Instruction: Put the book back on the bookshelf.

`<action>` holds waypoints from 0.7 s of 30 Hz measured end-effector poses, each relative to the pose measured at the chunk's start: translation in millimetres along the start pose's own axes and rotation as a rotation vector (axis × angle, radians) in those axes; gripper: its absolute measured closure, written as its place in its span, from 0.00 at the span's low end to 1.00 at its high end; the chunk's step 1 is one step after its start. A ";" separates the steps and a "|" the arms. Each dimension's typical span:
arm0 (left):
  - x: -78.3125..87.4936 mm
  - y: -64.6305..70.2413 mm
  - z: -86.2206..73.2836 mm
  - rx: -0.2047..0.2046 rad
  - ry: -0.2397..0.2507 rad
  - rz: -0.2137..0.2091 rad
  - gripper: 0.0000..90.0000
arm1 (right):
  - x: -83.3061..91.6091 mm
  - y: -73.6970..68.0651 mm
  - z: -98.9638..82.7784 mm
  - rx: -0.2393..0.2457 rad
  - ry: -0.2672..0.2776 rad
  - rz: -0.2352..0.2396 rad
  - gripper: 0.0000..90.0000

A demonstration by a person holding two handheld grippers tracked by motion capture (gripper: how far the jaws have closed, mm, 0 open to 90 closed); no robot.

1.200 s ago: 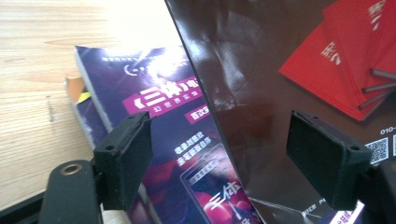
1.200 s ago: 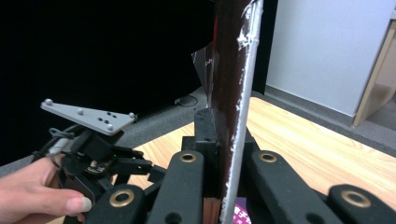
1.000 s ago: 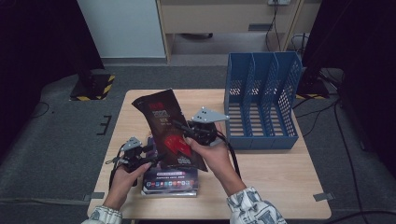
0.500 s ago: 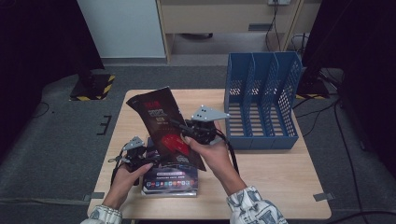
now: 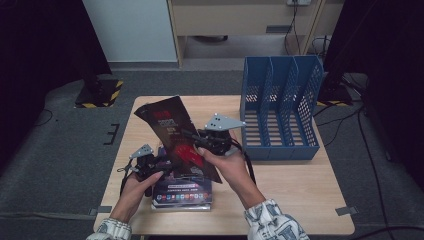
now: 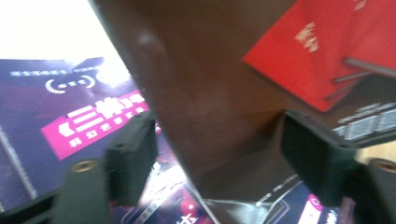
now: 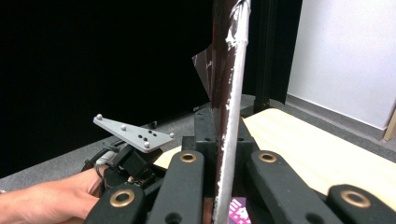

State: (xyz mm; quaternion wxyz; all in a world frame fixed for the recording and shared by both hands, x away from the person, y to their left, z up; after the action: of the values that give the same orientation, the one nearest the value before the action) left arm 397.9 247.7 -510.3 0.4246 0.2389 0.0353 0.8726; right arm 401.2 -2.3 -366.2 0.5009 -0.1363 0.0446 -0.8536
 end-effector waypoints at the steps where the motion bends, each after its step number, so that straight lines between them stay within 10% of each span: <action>1: 0.0 -0.4 -0.4 0.002 -0.009 0.004 0.39 | -0.2 0.1 -0.3 0.000 -0.001 0.003 0.96; 8: 5.5 -0.2 1.0 0.020 -0.016 0.021 0.80 | 0.7 3.2 -5.1 0.029 -0.019 -0.025 0.96; 21: 21.0 -1.4 7.9 0.050 0.048 0.136 0.96 | 17.9 20.2 -11.6 0.008 -0.017 -0.054 0.96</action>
State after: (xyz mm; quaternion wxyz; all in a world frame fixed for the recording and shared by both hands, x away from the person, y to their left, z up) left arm 391.4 263.3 -495.5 0.3573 0.2302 0.0510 0.9038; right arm 406.7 -28.5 -378.2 0.4786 -0.1428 0.0333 -0.8657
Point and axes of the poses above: each handheld gripper's, and its own axes: x roughly backward along the jaws, z roughly out of its top, y roughly to its right, the point moved 1 cm from there along -x, roughly forward along the jaws, and after that the axes turned 6 degrees about -x, right-handed, at the moved point
